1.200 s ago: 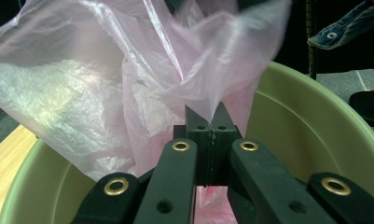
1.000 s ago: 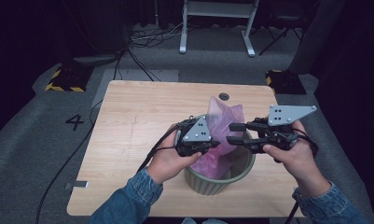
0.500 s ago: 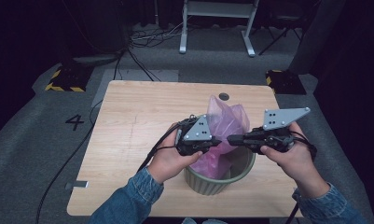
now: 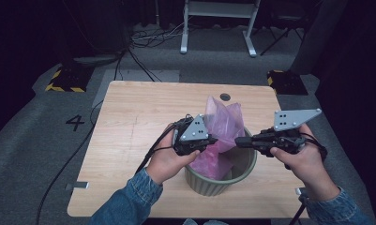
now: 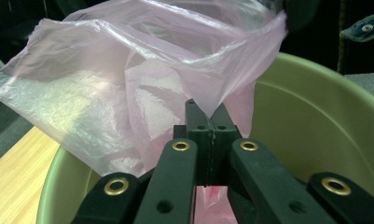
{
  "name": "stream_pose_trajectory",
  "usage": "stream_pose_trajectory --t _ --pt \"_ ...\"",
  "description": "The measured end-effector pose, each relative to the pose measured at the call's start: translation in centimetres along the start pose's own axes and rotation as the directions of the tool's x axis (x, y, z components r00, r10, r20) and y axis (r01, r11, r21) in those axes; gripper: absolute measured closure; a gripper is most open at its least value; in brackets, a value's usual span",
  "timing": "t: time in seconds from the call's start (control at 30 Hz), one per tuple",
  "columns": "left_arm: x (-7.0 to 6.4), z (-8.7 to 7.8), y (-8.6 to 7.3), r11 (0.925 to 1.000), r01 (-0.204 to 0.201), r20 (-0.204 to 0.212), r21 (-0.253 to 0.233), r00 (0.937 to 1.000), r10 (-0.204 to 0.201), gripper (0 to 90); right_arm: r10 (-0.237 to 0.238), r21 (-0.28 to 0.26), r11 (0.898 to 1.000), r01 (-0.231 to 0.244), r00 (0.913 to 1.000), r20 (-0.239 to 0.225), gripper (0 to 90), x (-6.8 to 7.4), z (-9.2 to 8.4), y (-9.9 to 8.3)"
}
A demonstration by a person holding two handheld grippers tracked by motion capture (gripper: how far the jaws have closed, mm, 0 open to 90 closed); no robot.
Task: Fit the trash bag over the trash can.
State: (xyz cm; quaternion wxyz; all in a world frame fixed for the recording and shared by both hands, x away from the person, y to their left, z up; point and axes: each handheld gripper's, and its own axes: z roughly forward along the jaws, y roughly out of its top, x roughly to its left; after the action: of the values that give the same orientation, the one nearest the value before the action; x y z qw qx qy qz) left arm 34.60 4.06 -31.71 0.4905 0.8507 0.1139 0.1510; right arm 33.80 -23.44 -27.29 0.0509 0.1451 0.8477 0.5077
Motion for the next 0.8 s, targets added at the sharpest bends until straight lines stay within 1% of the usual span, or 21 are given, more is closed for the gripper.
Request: stream_pose_trajectory --t 0.07,0.13,0.2,0.3,0.4,0.5,0.57,0.67,0.7,0.73,0.8 --pt "0.1 -0.2 -0.2 1.0000 0.006 -0.002 0.000 1.0000 -0.006 89.9 0.003 -0.012 1.000 -0.003 0.9998 0.019 90.0 -0.2 -0.4 0.0" --pt "0.2 -0.4 -0.3 1.0000 0.005 0.004 -0.007 1.0000 -0.005 89.9 0.007 -0.020 1.000 -0.006 0.9993 0.038 90.0 -0.5 -0.9 -0.1" --pt "0.2 -0.6 -0.3 0.9999 0.004 -0.002 -0.011 1.0000 -0.004 89.9 0.010 -0.034 0.999 -0.009 0.9983 0.058 90.0 -0.8 -1.4 -0.1" --pt "0.1 -1.1 -0.5 0.9998 0.001 -0.002 -0.021 1.0000 -0.002 89.9 0.009 -0.052 0.999 -0.004 0.9951 0.099 90.0 -0.9 -2.1 0.1" --pt "0.0 -2.2 -0.8 0.9987 -0.014 0.013 -0.050 0.9998 0.014 89.9 0.016 -0.071 0.997 -0.005 0.9882 0.152 90.0 -1.2 -3.1 0.1" --pt "-0.1 -3.6 -1.5 0.9954 -0.037 0.048 -0.088 0.9980 0.041 89.9 0.045 -0.084 0.996 -0.031 0.9827 0.179 90.0 -2.1 -4.2 -0.3" --pt "0.0 -4.7 -2.1 0.9928 -0.028 0.070 -0.116 0.9969 0.037 89.9 0.066 -0.083 0.995 -0.049 0.9760 0.208 90.0 -2.7 -4.9 -0.7" --pt "0.5 -6.0 -3.1 0.9905 -0.015 0.067 -0.137 0.9974 0.025 89.9 0.102 -0.093 0.992 -0.081 0.9649 0.242 90.0 -3.6 -5.9 -1.4" --pt "0.6 -6.2 -3.3 0.9904 -0.011 0.068 -0.138 0.9975 0.021 89.9 0.110 -0.100 0.991 -0.088 0.9633 0.245 90.0 -3.8 -6.2 -1.6" --pt "0.6 -6.3 -3.4 0.9907 -0.009 0.066 -0.135 0.9977 0.018 89.9 0.111 -0.105 0.991 -0.088 0.9633 0.244 90.0 -3.9 -6.4 -1.7" --pt "0.5 -6.0 -3.4 0.9917 -0.016 0.069 -0.127 0.9973 0.024 89.9 0.080 -0.116 0.992 -0.055 0.9722 0.220 89.9 -3.8 -6.3 -1.5"
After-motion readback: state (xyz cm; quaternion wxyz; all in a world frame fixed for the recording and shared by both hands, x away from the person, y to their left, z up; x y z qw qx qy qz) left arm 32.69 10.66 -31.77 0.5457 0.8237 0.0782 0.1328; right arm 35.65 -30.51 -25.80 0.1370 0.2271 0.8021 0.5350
